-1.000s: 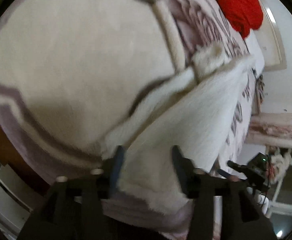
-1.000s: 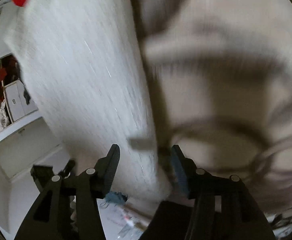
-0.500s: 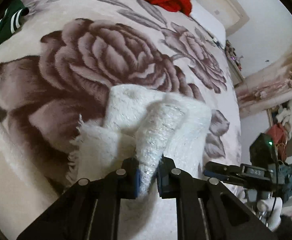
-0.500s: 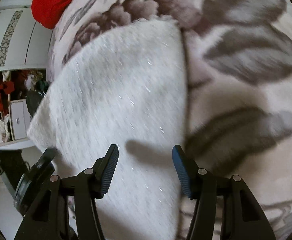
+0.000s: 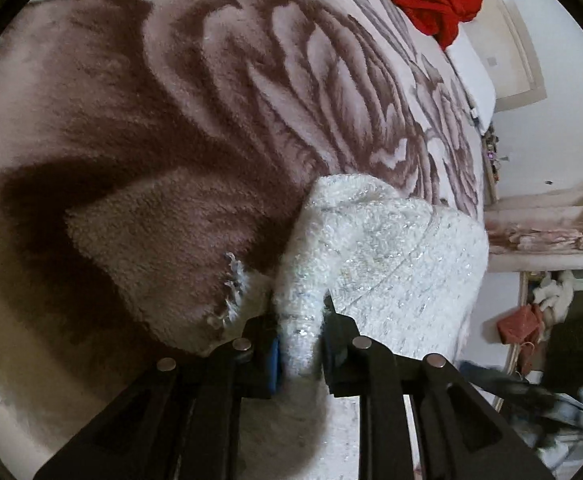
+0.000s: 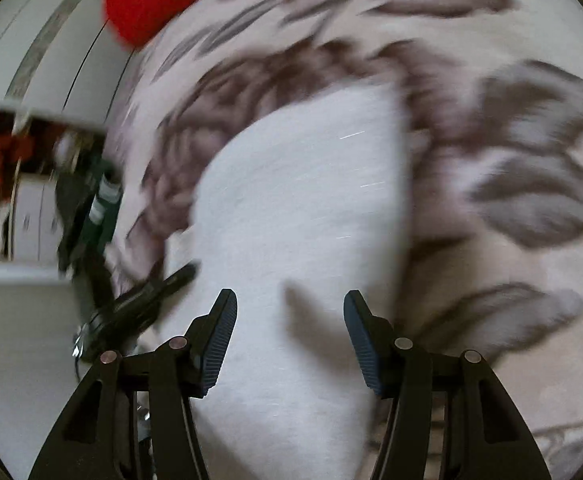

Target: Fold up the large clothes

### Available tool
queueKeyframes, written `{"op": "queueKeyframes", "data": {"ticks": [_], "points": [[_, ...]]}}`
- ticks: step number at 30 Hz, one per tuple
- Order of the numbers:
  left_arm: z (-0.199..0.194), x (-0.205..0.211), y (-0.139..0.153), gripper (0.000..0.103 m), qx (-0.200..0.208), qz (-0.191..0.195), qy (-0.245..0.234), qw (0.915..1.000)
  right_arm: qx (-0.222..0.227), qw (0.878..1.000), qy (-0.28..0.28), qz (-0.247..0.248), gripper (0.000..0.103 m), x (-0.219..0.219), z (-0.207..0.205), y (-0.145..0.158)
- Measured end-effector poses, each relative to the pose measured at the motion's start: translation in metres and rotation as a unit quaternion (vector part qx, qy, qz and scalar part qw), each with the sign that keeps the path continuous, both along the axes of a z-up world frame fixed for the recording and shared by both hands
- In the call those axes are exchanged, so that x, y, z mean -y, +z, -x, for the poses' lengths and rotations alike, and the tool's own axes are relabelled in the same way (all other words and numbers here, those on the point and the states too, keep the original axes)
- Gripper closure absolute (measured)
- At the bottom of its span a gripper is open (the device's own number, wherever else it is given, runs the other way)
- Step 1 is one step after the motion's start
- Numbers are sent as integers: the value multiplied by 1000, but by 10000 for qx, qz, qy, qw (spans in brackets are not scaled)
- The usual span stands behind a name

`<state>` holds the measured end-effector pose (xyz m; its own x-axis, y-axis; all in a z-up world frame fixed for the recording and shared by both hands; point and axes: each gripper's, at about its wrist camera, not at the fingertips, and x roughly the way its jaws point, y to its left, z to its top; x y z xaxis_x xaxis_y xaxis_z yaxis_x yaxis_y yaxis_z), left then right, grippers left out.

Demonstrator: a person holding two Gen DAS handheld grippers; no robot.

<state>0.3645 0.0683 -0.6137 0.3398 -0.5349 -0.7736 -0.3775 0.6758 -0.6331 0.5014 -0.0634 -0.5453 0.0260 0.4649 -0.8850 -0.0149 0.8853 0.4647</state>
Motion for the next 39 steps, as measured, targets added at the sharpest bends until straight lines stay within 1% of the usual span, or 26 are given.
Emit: {"op": "queueKeyframes", "data": {"ticks": [1,2,3,4,5,7,9,10,11,12,14,15,16,17,19,20,21,22,23,25,26,29,34,36,38,39], "points": [[1,-2,0,85,-3,60,3,10000,-137,9995,274,-1,47,-19,-6,-11],[2,-4,1,85,-25,93,-14,10000,-383,9979,505,137,60,-37,-11,-30],[2,-4,2,85,-44,81,-44,9999,-530,9948,673,548,81,-52,-18,-53],[2,-5,5,85,-48,43,-55,10000,-631,9903,804,942,81,-59,-21,-76],[3,-5,10,84,-59,46,-49,10000,-698,9900,769,958,83,-60,-23,-93],[5,-9,26,79,-37,97,-16,9999,-784,9897,722,951,83,-59,-29,-87],[13,-11,58,66,91,-238,-20,9997,-818,9892,719,978,83,-53,-31,-67],[20,-12,75,66,249,-459,0,9986,-719,9895,738,1009,83,-49,-27,-53],[36,-12,101,65,538,-691,60,9961,-574,9903,775,1003,83,-46,-24,-38],[49,-9,118,65,679,-861,137,9939,-463,9915,818,896,83,-46,-23,-30],[72,3,138,66,1019,-931,231,9902,-404,9935,914,545,82,-41,-8,-8],[77,12,140,70,1011,-947,148,9902,-404,9937,947,448,82,-39,0,-1],[79,22,136,75,953,-886,26,9915,-420,9935,998,344,82,-40,7,3],[77,37,118,92,701,-752,-150,9946,-462,9932,1040,238,82,-42,14,4],[70,53,82,93,224,-666,-292,9971,-589,9924,1070,173,82,-52,24,-1],[64,58,54,93,-62,-804,-337,9962,-679,9913,1114,171,82,-59,29,-7],[61,56,41,91,-118,-835,-310,9960,-752,9907,1113,227,82,-67,32,-15],[57,50,28,91,-130,-693,-223,9973,-841,9894,1146,311,82,-72,34,-25],[54,45,23,91,-128,-516,-141,9985,-895,9843,1443,476,82,-78,36,-37],[48,38,18,94,-157,-411,-145,9989,-991,9781,1585,911,84,-97,34,-62],[45,38,16,94,-152,-466,-234,9985,-984,9751,1667,1085,84,-102,35,-71],[42,37,10,95,-55,-555,-377,9977,-922,9697,1720,1470,83,-118,34,-84],[33,28,-1,98,-23,-127,-205,9997,-1085,9686,1528,1634,84,-122,28,-100],[37,21,11,98,-18,35,-160,9999,-1161,9678,1544,1612,84,-118,27,-100],[47,13,33,98,67,305,-89,9995,-1300,9670,1583,1515,84,-114,26,-91],[57,7,50,93,158,356,-97,9992,-1318,9696,1537,1376,84,-109,25,-81]]}}
